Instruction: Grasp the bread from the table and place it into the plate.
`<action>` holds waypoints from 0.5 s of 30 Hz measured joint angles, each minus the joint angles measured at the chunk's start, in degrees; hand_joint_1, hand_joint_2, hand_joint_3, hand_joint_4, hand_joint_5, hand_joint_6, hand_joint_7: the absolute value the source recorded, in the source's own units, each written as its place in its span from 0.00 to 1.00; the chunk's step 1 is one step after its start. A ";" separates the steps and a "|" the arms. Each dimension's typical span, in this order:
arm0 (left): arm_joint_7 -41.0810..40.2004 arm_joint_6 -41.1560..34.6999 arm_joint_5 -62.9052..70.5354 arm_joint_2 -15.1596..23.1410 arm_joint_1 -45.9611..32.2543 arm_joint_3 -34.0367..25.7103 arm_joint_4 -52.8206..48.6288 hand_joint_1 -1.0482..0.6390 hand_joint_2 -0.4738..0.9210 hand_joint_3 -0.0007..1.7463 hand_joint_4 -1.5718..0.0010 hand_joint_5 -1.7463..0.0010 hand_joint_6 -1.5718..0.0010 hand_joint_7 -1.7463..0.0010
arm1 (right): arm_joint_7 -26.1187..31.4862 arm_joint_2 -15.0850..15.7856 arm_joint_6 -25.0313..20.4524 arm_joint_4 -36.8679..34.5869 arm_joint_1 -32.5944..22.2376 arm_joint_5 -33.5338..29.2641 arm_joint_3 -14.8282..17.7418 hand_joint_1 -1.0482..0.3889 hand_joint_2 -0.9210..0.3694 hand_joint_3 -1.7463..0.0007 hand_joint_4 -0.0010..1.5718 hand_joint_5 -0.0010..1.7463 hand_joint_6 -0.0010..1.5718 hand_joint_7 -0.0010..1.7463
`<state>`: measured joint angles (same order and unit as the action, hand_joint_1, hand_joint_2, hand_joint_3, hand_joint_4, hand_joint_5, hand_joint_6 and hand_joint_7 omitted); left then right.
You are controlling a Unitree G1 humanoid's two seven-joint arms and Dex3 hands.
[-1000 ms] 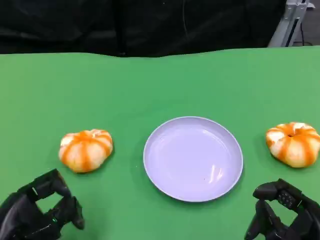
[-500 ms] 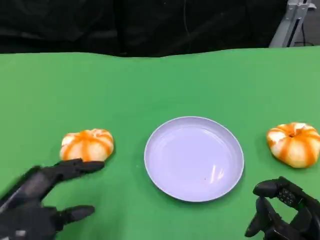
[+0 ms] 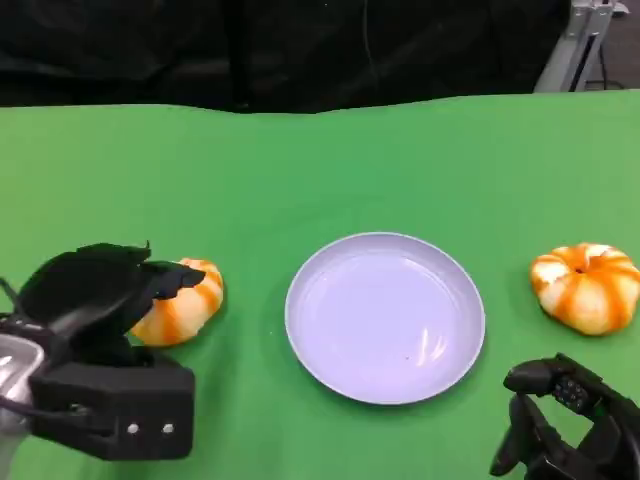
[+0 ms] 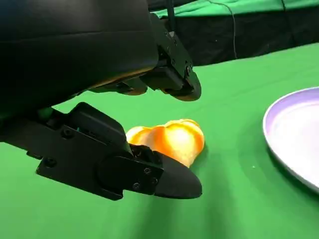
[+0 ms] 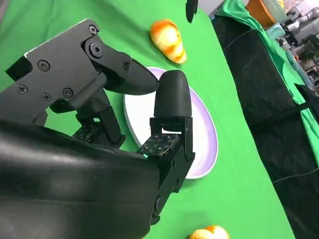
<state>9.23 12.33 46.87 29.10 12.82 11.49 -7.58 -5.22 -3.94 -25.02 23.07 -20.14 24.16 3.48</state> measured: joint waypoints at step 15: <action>-6.49 -1.38 0.87 -2.48 10.87 7.19 -21.27 0.10 1.00 0.08 0.85 1.00 0.71 1.00 | 0.17 -0.02 -0.27 0.04 -0.06 -0.05 -0.02 0.61 0.30 0.38 0.59 0.90 0.55 0.77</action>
<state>2.74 10.95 47.74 26.62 23.69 18.67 -28.85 -5.05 -3.96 -25.29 23.12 -20.20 24.11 3.46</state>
